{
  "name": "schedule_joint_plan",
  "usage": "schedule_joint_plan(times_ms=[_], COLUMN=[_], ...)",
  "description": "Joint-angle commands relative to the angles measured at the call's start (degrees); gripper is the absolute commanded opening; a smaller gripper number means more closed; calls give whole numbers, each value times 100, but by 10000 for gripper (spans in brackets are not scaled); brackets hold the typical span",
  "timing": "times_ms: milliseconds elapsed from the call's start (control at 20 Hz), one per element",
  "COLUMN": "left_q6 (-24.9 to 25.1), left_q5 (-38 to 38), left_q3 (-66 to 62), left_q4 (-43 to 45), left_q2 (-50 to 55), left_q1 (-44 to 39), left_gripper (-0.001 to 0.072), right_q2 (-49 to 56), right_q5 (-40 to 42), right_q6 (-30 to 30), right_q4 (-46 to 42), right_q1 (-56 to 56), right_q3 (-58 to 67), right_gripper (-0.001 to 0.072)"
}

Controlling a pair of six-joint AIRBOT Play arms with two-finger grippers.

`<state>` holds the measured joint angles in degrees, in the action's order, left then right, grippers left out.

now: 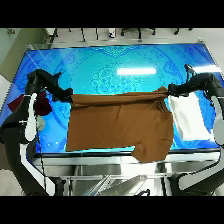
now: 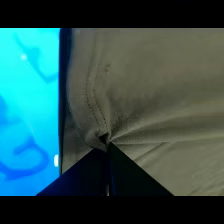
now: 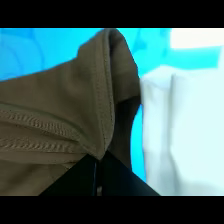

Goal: Fold the shirts.

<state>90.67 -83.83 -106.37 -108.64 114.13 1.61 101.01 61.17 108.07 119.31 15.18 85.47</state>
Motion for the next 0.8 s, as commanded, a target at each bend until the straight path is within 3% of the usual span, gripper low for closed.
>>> schedule_joint_plan(times_ms=[0, 750], left_q6=[-240, -319], left_q5=[138, 472], left_q3=[380, 389], left_q4=[621, 671], left_q2=[-4, -7], left_q1=[-87, -63], left_gripper=[16, 17], right_q2=[90, 264], right_q5=[149, 129], right_q6=[-96, -249], right_q4=[-424, -402], right_q1=[0, -400], right_q3=[-44, -52], right_gripper=[22, 23])
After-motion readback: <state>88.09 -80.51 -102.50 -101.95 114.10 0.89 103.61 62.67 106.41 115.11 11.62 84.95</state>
